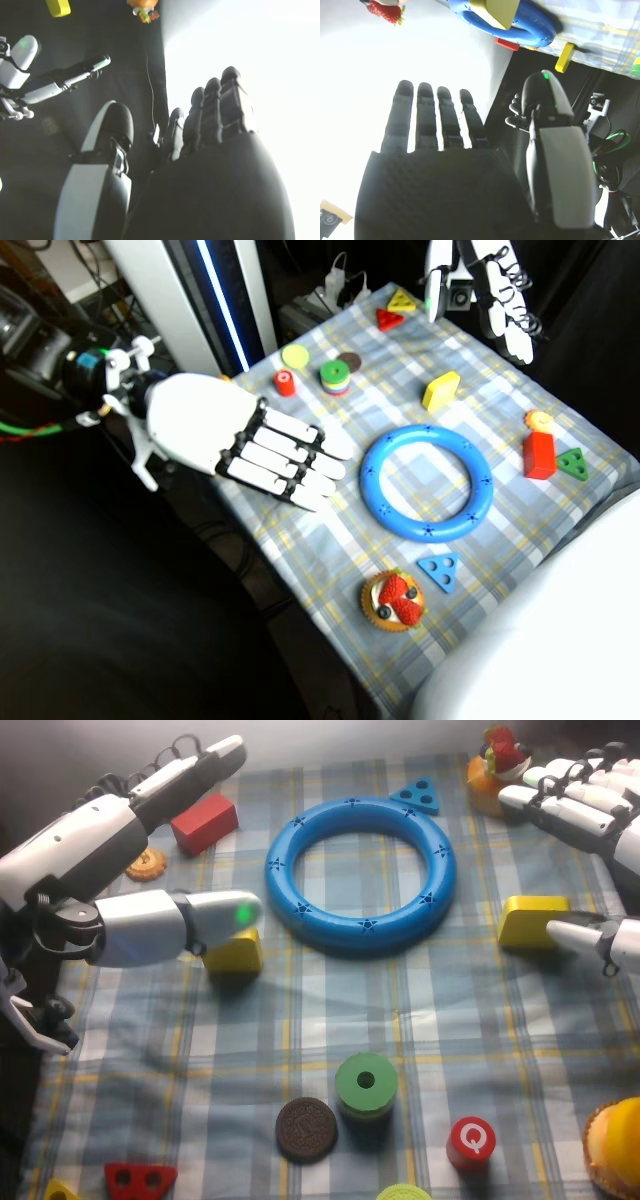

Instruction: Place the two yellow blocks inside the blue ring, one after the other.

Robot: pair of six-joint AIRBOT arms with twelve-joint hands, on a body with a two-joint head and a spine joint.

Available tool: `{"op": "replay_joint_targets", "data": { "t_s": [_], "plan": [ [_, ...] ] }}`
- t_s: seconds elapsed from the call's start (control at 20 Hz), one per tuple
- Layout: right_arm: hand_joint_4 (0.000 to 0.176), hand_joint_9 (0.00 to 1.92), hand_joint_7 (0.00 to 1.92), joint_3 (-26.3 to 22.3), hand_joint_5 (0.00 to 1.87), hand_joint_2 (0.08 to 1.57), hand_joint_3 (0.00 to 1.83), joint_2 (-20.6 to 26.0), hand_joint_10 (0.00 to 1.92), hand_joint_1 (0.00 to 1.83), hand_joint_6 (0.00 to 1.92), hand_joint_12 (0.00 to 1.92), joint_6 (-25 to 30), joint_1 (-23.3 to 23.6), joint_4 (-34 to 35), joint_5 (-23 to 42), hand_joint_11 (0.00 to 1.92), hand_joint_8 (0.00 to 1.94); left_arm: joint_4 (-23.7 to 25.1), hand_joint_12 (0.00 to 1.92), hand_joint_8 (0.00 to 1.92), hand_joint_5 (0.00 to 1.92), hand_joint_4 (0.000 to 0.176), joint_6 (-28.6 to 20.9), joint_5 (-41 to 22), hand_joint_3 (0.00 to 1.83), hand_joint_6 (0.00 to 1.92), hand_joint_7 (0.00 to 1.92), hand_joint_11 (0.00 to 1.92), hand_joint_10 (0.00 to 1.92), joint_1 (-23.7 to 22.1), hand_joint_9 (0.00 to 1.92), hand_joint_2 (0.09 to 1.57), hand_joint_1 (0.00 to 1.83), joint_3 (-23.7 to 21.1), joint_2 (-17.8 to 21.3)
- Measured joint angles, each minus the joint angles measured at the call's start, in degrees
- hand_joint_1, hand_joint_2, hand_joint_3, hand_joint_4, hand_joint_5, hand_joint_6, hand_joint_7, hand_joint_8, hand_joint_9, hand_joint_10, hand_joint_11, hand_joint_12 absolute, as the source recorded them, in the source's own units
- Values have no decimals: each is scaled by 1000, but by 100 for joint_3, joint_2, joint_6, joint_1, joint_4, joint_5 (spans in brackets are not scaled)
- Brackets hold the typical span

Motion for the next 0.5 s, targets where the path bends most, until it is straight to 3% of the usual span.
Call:
{"op": "replay_joint_targets", "data": {
  "t_s": [0.05,0.15,0.3,0.45,0.5],
  "plan": [
    [0,0,0,0,0,1282,0,0,0,628,0,656,0,-4,4,0,0,0,13,0,0,0,80,0,33,2,0,0,0,0,0,0,1065,759,2,-4],
    [0,3,0,-2,0,1277,0,-4,1,629,0,581,0,-28,11,17,0,0,35,0,0,0,97,0,96,0,0,0,0,0,0,0,1035,829,17,-20],
    [0,5,0,-2,0,1282,0,-4,0,623,0,283,0,-87,59,0,0,0,57,0,9,27,73,24,293,0,10,24,0,0,0,0,1010,955,131,-103],
    [0,0,0,-2,0,1284,0,-2,0,619,0,229,0,-87,98,24,0,0,-238,0,19,48,71,313,695,0,16,60,0,0,-7,0,1005,990,293,-251],
    [0,0,0,-2,0,1297,7,-2,0,525,0,227,0,-87,101,22,0,0,-326,472,40,166,39,385,817,0,26,227,0,0,-24,212,1016,1082,334,-286]
  ]
}}
